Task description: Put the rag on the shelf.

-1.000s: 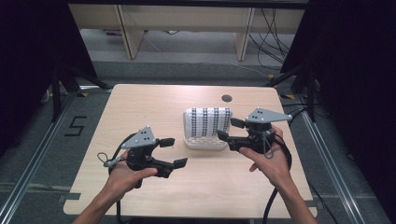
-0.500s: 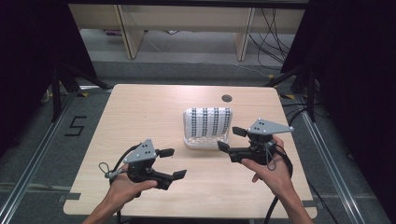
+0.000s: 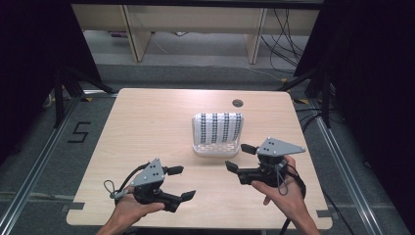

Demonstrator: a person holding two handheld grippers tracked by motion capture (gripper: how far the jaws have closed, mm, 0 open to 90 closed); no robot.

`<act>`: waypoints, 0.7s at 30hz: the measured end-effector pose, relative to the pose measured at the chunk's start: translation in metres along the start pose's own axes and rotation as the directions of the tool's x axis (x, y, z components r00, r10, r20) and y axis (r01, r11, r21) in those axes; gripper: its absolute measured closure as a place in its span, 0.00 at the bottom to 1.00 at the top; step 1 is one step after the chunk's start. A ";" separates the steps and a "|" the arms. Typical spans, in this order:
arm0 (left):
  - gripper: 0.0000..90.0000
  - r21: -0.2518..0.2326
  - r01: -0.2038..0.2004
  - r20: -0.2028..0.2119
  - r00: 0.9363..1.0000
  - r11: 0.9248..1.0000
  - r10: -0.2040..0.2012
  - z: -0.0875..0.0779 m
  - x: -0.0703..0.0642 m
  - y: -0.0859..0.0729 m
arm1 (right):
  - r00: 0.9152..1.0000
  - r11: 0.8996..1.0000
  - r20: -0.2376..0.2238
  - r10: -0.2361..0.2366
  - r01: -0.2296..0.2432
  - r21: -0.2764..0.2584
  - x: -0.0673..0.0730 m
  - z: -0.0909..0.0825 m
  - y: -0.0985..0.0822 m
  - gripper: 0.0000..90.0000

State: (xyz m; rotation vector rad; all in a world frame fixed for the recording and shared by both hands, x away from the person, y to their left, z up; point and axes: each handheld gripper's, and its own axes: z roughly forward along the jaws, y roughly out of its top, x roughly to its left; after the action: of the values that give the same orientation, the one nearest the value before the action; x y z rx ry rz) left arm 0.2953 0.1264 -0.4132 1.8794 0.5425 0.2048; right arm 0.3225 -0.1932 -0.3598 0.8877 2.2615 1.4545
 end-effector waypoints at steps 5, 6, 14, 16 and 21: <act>0.19 0.004 0.010 -0.002 1.000 1.000 -0.010 -0.001 -0.001 -0.008 | 1.000 1.000 -0.001 -0.013 0.013 0.009 0.006 0.001 -0.010 0.28; 0.19 0.006 0.013 -0.003 1.000 1.000 -0.013 -0.001 -0.001 -0.010 | 1.000 1.000 -0.001 -0.013 0.013 0.009 0.006 0.001 -0.010 0.28; 0.19 0.010 0.023 -0.013 1.000 1.000 -0.023 -0.004 0.000 -0.020 | 1.000 1.000 -0.011 -0.010 0.010 0.029 0.009 0.004 -0.024 0.28; 0.19 0.016 0.025 -0.015 1.000 1.000 -0.024 -0.005 0.000 -0.022 | 0.999 0.998 -0.014 0.037 -0.036 0.048 0.013 0.004 -0.027 0.28; 0.19 0.030 0.013 -0.012 1.000 0.999 -0.013 -0.004 -0.002 -0.029 | 1.000 1.000 -0.022 -0.005 0.006 0.024 0.011 0.007 -0.039 0.28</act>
State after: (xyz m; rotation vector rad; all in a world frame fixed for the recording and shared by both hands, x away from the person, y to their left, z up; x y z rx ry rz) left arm 0.2846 0.1370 -0.4383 1.9041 0.5689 0.2004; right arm 0.3047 -0.1923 -0.3973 0.8760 2.3000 1.4450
